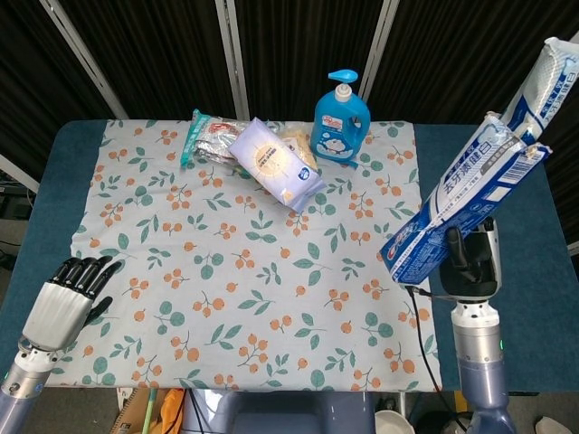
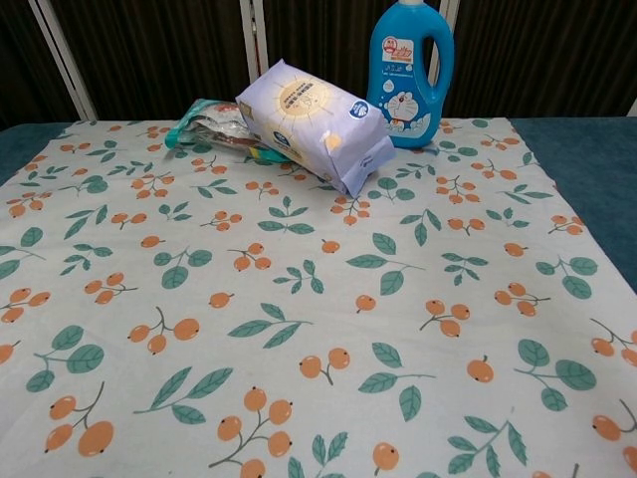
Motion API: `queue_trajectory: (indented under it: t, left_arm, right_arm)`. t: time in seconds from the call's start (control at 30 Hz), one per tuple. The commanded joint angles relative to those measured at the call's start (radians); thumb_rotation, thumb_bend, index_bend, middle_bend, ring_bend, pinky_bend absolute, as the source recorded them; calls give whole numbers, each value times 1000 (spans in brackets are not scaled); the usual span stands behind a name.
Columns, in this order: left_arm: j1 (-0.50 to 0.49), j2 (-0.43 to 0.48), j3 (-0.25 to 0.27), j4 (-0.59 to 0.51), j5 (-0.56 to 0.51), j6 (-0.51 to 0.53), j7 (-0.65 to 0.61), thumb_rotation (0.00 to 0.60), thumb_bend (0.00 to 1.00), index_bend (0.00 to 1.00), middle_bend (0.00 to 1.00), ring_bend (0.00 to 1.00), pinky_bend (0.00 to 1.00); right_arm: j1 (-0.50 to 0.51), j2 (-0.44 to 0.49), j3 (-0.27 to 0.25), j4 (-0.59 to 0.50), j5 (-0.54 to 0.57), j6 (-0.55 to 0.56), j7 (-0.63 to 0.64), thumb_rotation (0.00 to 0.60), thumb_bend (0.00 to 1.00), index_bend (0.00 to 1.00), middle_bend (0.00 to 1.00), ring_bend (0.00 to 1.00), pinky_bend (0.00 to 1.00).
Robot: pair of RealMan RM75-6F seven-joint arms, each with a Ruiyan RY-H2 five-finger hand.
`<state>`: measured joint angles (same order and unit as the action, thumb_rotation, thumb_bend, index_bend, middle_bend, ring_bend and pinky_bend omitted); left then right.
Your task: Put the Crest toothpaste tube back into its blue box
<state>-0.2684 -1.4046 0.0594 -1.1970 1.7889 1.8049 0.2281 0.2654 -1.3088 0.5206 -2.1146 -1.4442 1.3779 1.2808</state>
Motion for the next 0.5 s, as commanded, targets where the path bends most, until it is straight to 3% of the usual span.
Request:
queue_trajectory:
  t: [0.03,0.2,0.3,0.43,0.5]
  left_arm:
    - [2,1,-4,-1,1,-3,-3,600,131,256,280,332,351]
    - [6,2,-12,-4,3,-13,-6,600,131,257,280,332,352]
    - [9,3,-16,-7,4,-18,-6,600,131,257,280,332,352]
    - [12,5,-21,-11,2,-26,-7,600,132,260,280,332,352]
    - [14,7,-24,-14,2,-29,-9,600,132,262,280,332,352]
  right_arm:
    - [6,8,-5,-14,7,0,-5,600,408,275,378,307,473]
    - [14,19,-12,-22,24,-7,0,600,407,275,377,311,476]
    - [20,21,-14,-24,36,-11,4,600,408,287,402,380,518]
    - [25,22,-12,-27,49,-9,17,600,513,524,677,682,739]
    - [24,23,-13,-29,56,-5,10,600,568,593,741,741,778]
